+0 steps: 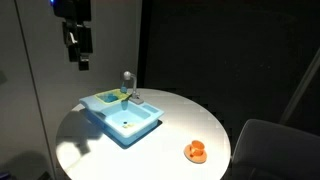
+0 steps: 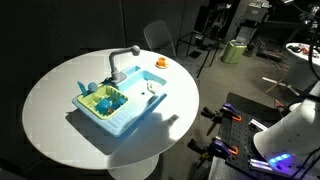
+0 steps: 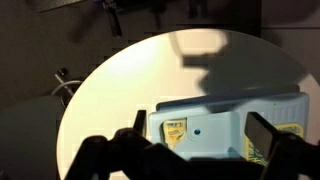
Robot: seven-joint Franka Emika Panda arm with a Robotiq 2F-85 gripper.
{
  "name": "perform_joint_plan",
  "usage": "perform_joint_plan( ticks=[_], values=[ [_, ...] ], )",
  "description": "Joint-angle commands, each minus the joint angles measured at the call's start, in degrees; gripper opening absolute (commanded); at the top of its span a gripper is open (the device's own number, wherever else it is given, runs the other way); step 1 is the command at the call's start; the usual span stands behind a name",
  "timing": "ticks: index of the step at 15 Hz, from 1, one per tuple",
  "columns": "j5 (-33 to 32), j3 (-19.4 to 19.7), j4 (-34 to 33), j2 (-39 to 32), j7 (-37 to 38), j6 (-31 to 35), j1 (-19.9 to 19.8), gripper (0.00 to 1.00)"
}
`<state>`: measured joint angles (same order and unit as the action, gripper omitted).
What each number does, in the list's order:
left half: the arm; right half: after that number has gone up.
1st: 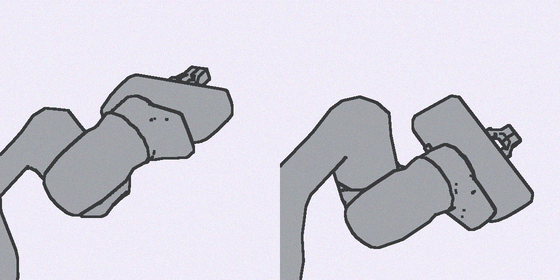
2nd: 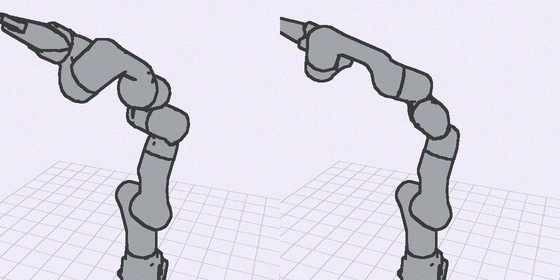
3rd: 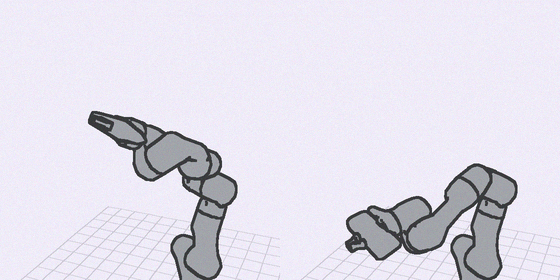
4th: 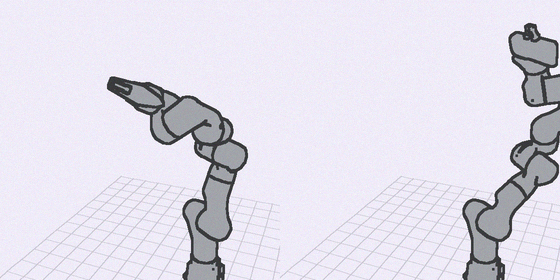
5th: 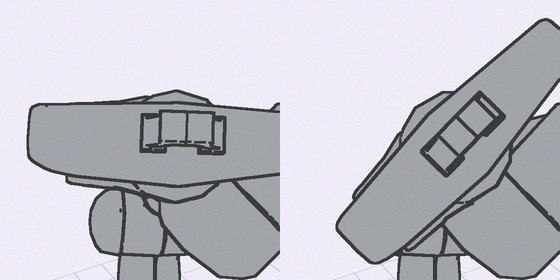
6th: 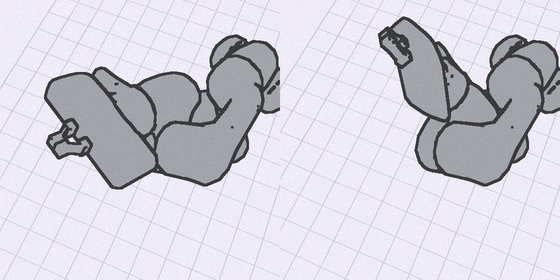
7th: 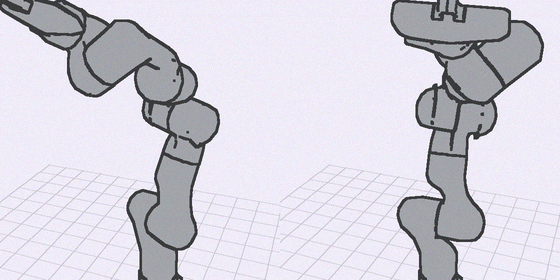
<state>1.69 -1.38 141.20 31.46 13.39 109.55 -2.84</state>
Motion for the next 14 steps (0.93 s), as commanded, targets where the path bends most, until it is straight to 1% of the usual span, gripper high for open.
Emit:
perform_joint_plan(
  ticks=[1,5,9,14],
  values=[
    [0.09,-0.15,-0.14,-0.02,-0.1,-0.14,-0.19,1.0],
    [0.0,-0.02,-0.22,-0.28,-0.44,0.67,-0.22,1.0],
    [-0.95,0.33,-1.72,-2.53,-0.7,2.96,-0.95,1.0],
    [-1.04,2.39,-4.7,-6.47,-3.22,4.8,-1.74,1.0]
  ],
)
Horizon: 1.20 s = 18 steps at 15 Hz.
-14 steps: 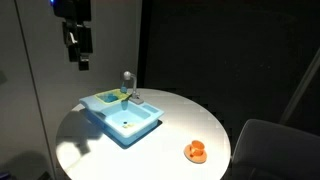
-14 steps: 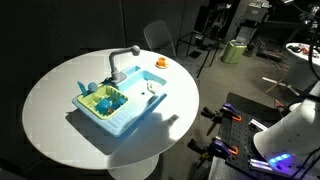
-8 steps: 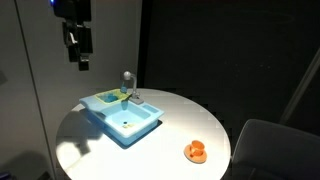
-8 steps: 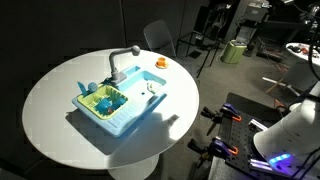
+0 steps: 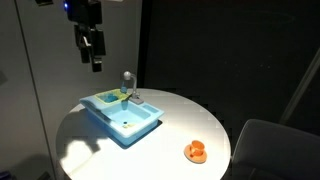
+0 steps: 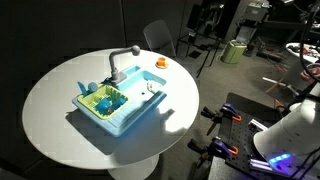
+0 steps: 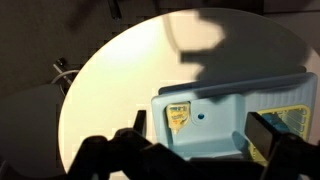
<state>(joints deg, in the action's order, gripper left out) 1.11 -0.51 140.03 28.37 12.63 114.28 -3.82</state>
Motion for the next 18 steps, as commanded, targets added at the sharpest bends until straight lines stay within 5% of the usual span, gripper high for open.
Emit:
perform_joint_plan(
  ticks=[1,18],
  values=[
    [-0.41,2.22,-4.61,-4.47,-3.12,0.31,-1.09,1.0],
    [3.79,11.58,-24.25,-26.76,-13.43,4.68,-5.04,1.0]
  ],
)
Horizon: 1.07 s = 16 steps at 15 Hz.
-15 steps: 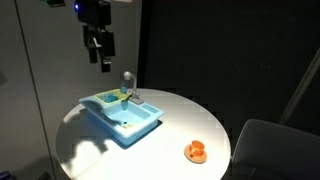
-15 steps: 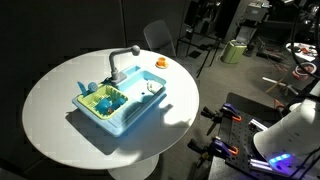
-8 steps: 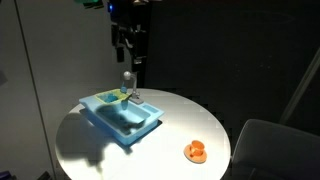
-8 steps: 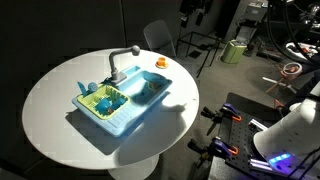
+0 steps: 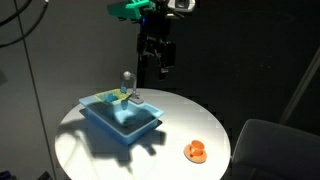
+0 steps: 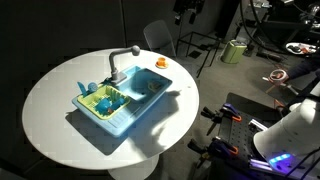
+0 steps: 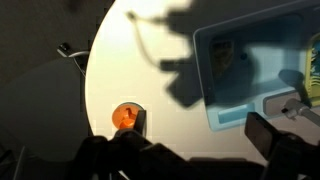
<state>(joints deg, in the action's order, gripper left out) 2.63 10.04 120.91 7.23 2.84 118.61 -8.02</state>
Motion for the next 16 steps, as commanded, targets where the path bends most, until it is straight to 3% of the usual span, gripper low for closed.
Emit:
perform_joint_plan(
  ticks=[1,16],
  values=[
    [2.86,1.28,-6.3,-7.31,-4.62,0.77,-1.13,1.0],
    [7.52,-0.17,-23.32,-30.24,-11.12,2.72,-6.52,1.0]
  ],
)
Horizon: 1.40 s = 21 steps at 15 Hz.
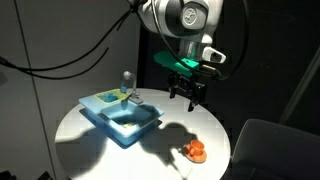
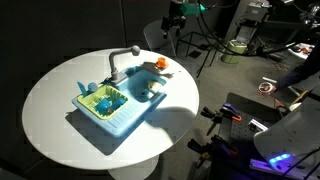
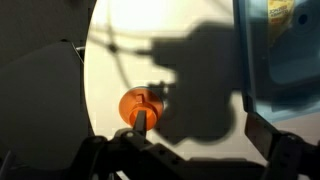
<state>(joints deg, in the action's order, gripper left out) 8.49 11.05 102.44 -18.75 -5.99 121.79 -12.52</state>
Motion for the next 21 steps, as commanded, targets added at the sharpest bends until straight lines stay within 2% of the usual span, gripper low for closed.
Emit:
perform_joint_plan(
  ticks=[1,7,8,11,14,21],
  values=[
    [1.85,-1.45,-5.93,-5.56,-2.57,-0.47,-2.46,1.0],
    [2.28,-2.7,-11.03,-10.85,-2.59,-1.56,-4.34,1.0],
    [0.99,-2.33,-8.14,-9.52,-1.58,-0.21,-3.63,1.0],
    [0.97,-2.38,-8.32,-10.04,-1.57,-0.21,-3.7,1.0],
    [0.44,-2.88,-3.5,-5.99,-1.91,1.76,-2.38,1.0],
    [1.16,-3.24,-5.0,-7.91,-2.36,4.84,-2.47,1.0]
  ],
)
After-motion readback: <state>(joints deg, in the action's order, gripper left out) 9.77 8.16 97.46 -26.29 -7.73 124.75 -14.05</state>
